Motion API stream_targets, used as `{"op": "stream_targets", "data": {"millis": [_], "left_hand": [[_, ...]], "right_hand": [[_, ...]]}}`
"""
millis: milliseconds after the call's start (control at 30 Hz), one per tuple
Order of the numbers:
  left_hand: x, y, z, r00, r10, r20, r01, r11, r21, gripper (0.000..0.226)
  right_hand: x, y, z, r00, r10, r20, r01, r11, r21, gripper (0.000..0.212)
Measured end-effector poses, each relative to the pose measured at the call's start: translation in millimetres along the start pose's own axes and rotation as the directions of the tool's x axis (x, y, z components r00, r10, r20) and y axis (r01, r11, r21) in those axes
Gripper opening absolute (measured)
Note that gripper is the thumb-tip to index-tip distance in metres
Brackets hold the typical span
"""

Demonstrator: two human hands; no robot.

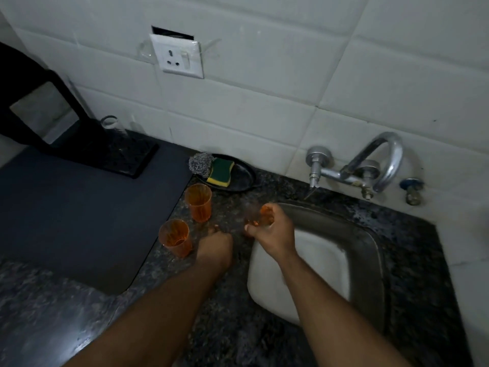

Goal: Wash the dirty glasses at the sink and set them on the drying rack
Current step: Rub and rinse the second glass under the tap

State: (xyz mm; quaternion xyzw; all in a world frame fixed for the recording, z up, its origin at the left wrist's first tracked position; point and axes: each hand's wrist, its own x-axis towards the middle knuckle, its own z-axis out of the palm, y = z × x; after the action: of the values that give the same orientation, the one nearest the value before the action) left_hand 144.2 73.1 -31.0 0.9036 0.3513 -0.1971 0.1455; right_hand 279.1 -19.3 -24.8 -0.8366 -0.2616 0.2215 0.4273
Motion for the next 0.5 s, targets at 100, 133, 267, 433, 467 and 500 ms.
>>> {"op": "stream_targets", "data": {"millis": [100, 133, 267, 433, 467, 500], "left_hand": [[3.4, 23.3, -22.1, 0.999, -0.025, -0.046, 0.022, 0.998, -0.053, 0.023], [7.2, 32.1, -29.8, 0.997, -0.037, -0.063, 0.032, 0.996, -0.078, 0.023], [28.9, 84.0, -55.6, 0.984, -0.049, -0.168, -0.013, 0.937, -0.349, 0.032], [57.5, 156.6, -82.8, 0.941, -0.062, -0.333, -0.124, 0.852, -0.508, 0.045], [62.2, 166.6, -88.0, 0.938, -0.072, -0.339, -0.123, 0.845, -0.52, 0.046], [67.1, 182.1, -92.3, 0.937, -0.076, -0.341, -0.126, 0.837, -0.532, 0.046]], "right_hand": [[-9.6, 16.9, -32.3, 0.998, 0.006, -0.059, -0.005, 1.0, 0.018, 0.056], [-11.6, 21.3, -44.8, 0.997, 0.01, -0.071, -0.01, 1.0, 0.012, 0.056], [-15.4, 37.6, -103.6, 0.993, 0.007, -0.117, -0.005, 1.0, 0.019, 0.056], [-8.4, 52.4, -162.5, 0.983, -0.012, -0.183, 0.016, 1.0, 0.021, 0.058], [-5.9, 52.6, -168.7, 0.979, -0.025, -0.201, 0.029, 0.999, 0.019, 0.056], [-3.7, 55.1, -178.3, 0.976, -0.033, -0.214, 0.037, 0.999, 0.014, 0.055]]}}
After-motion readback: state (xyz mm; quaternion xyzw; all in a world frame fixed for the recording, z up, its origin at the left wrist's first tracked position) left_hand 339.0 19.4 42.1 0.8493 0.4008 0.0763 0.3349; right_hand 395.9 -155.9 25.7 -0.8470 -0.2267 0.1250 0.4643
